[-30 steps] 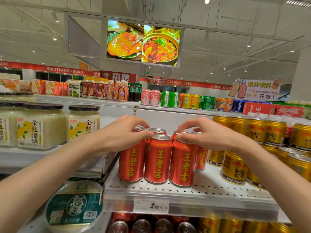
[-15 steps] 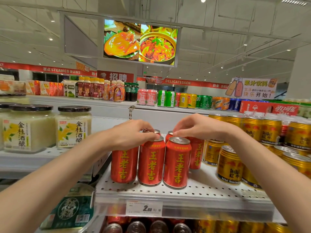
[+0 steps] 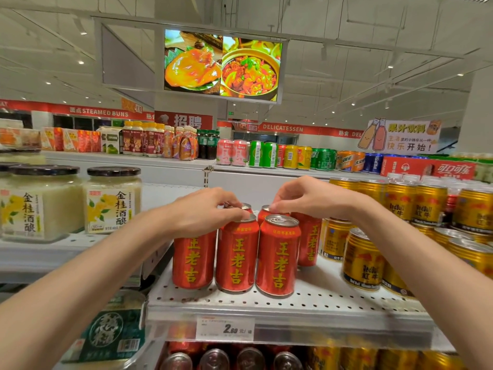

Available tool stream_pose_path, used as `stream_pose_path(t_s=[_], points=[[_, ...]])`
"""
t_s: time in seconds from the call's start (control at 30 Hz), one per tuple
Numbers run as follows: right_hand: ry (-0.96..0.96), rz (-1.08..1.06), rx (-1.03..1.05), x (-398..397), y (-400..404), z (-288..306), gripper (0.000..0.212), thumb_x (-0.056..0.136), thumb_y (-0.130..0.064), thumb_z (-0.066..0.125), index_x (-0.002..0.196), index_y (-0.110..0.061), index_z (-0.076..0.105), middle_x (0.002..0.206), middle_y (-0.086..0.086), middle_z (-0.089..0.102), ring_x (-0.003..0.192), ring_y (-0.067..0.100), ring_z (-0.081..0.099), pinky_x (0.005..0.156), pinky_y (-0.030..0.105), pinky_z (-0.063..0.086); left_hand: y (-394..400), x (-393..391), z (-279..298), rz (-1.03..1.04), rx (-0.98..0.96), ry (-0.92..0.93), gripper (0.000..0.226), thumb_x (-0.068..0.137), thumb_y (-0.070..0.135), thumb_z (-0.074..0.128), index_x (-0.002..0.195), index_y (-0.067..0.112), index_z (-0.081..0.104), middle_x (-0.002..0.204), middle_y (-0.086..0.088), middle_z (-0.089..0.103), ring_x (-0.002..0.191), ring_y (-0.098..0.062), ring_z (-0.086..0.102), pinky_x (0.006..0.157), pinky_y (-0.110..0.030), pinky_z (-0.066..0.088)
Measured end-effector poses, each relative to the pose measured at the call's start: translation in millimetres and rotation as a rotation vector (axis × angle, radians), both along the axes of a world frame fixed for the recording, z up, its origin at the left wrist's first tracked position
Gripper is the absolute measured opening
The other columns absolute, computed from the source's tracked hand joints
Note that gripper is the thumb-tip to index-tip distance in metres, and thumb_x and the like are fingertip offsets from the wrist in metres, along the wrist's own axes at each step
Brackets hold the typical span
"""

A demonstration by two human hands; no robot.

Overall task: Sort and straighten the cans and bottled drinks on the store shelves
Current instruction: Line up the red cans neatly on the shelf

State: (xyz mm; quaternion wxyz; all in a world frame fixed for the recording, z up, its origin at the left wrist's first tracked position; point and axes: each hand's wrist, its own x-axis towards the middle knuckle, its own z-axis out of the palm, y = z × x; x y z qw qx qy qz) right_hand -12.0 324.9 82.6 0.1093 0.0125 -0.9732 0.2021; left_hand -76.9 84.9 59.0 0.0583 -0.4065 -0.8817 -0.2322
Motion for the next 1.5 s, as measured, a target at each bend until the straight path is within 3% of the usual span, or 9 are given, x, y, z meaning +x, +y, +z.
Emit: stream_pose_path(t_s=[0.13, 0.27, 0.47, 0.67, 0.83, 1.03, 1.2, 1.37, 1.5], points=[[0.008, -0.039, 0.094, 15, 15, 5, 0.025, 0.099, -0.036, 0.059, 0.122, -0.029, 0.067, 0.121, -0.011, 0.071, 0.110, 0.008, 0.065, 0.094, 0.031, 0.053, -1, 0, -1, 0.004, 0.003, -0.009, 0.049, 0.090, 0.066, 0.054, 0.125, 0.032, 0.064, 0.126, 0.009, 0.064, 0.112, -0.012, 0.060, 0.101, -0.042, 0.049], [-0.131, -0.105, 0.181, 20, 28, -4, 0.051, 0.092, -0.037, 0.070, 0.140, -0.031, 0.052, 0.145, -0.003, 0.054, 0.127, 0.017, 0.054, 0.105, 0.036, 0.046, 0, 3, 0, 0.012, 0.004, -0.026, 0.044, 0.093, 0.060, 0.054, 0.126, 0.032, 0.063, 0.125, 0.010, 0.063, 0.111, -0.012, 0.060, 0.100, -0.040, 0.049], [-0.014, -0.088, 0.145, 29, 33, -9, 0.051, 0.085, -0.044, 0.076, 0.132, -0.036, 0.057, 0.136, -0.003, 0.058, 0.118, 0.017, 0.058, 0.094, 0.035, 0.051, 0, 2, -1, 0.019, 0.012, -0.023, 0.055, 0.080, 0.072, 0.051, 0.119, 0.037, 0.065, 0.122, 0.012, 0.066, 0.108, -0.010, 0.063, 0.100, -0.042, 0.050], [-0.030, -0.036, 0.158, 58, 24, -7, 0.052, 0.082, -0.053, 0.076, 0.129, -0.040, 0.059, 0.133, -0.011, 0.060, 0.118, 0.013, 0.059, 0.083, 0.027, 0.047, 1, 1, -3, 0.025, 0.023, -0.009, 0.052, 0.086, 0.068, 0.053, 0.123, 0.033, 0.065, 0.123, 0.010, 0.065, 0.110, -0.013, 0.061, 0.098, -0.039, 0.049], [0.013, -0.025, 0.177, 74, 14, -10, 0.051, 0.084, -0.055, 0.073, 0.130, -0.040, 0.059, 0.134, -0.011, 0.059, 0.117, 0.011, 0.058, 0.092, 0.032, 0.050, 1, 2, -3, 0.018, 0.013, 0.010, 0.059, 0.079, 0.072, 0.047, 0.122, 0.035, 0.065, 0.124, 0.011, 0.065, 0.111, -0.013, 0.062, 0.100, -0.041, 0.049], [0.080, -0.034, 0.146, 79, 14, -25, 0.053, 0.086, -0.057, 0.067, 0.133, -0.035, 0.054, 0.136, -0.007, 0.056, 0.116, 0.011, 0.057, 0.080, 0.019, 0.050, 0, 3, -8, 0.054, 0.019, 0.156, 0.060, 0.079, 0.073, 0.039, 0.117, 0.036, 0.067, 0.123, 0.009, 0.067, 0.110, -0.016, 0.061, 0.097, -0.041, 0.049], [0.080, -0.012, 0.064, 83, 8, -35, 0.060, 0.087, -0.054, 0.068, 0.141, -0.036, 0.047, 0.141, -0.010, 0.051, 0.120, 0.010, 0.056, 0.091, 0.028, 0.055, -12, 1, -25, 0.062, 0.066, 0.391, 0.071, 0.088, 0.079, 0.021, 0.111, 0.031, 0.067, 0.112, 0.010, 0.063, 0.106, -0.011, 0.054, 0.094, -0.042, 0.048], [0.085, -0.010, 0.134, 81, 2, -43, 0.057, 0.094, -0.048, 0.062, 0.146, -0.038, 0.040, 0.147, -0.009, 0.044, 0.127, 0.009, 0.048, 0.101, 0.032, 0.051, -24, 6, -43, 0.044, -0.003, 0.508, 0.078, 0.084, 0.086, 0.029, 0.135, 0.032, 0.056, 0.126, 0.010, 0.060, 0.116, -0.011, 0.052, 0.101, -0.038, 0.045], [0.094, -0.001, 0.176, 82, 0, -50, 0.061, 0.097, -0.049, 0.055, 0.152, -0.038, 0.033, 0.143, -0.009, 0.043, 0.131, 0.011, 0.043, 0.107, 0.039, 0.047, -23, 6, -46, 0.035, 0.007, 0.559, 0.079, 0.083, 0.085, 0.034, 0.136, 0.030, 0.056, 0.121, 0.009, 0.063, 0.111, -0.012, 0.051, 0.098, -0.038, 0.045]])
